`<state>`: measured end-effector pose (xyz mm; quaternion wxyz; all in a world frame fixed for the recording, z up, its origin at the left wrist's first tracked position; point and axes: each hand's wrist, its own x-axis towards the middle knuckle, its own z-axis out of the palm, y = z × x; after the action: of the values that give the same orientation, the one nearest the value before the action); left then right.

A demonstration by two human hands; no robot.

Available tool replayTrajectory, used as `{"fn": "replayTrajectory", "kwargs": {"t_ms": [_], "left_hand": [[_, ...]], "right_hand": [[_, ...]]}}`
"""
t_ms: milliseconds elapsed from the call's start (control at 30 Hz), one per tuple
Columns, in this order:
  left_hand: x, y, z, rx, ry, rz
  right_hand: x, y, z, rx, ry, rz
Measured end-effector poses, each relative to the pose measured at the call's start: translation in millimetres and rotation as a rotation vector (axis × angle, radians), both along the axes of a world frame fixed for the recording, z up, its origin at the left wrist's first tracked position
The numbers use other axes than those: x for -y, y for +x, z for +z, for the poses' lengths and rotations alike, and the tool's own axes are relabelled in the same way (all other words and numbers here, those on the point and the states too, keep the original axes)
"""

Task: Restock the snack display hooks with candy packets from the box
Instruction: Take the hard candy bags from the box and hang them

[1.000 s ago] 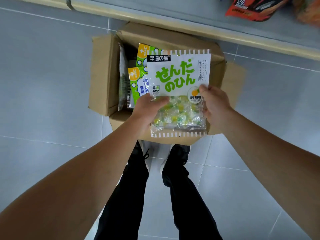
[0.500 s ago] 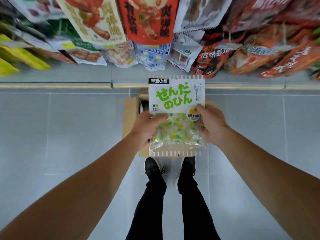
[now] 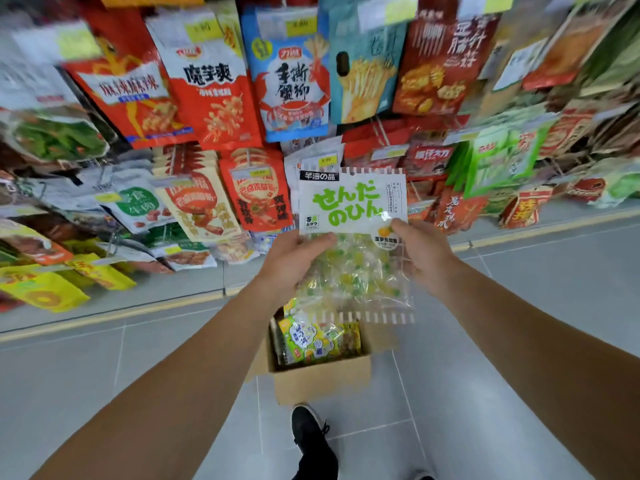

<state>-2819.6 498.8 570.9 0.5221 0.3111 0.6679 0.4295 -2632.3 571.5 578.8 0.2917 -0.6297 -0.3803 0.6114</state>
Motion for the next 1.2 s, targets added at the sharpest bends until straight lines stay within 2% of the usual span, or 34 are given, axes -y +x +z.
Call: {"fn": "replayTrajectory", "kwargs": {"t_ms": [367,433,467,767,1033,1200], "left_hand": [[15.0,150.1,208.1,-0.077,0.351,-0.025],[15.0,157.0,231.6,-0.107,0.377,-0.008],[14.9,191.1,264.1,-0.11,0.455,-0.004],[-19.1,244.7,360.3,-0.193,0.69,-0.038],[-100.1,240.8,400.6,-0.334,0.772,-0.08],[-169.5,227.0,419.6,-0.328,0.796,-0.109]], "right_hand": [[14.0,148.6,205.8,-0.168,0.396,0.001],[16.2,152.4,226.3,-0.16,0.404,-0.009],[18.1,187.2,264.0,-0.161,0.494,-0.003],[-30.0,237.2,352.6,-0.102,0.705,0.016],[-102.3,238.9,391.9,-0.272,0.71,-0.029],[-161.5,231.0,410.6,-0.227,0.762,-0.09]]}}
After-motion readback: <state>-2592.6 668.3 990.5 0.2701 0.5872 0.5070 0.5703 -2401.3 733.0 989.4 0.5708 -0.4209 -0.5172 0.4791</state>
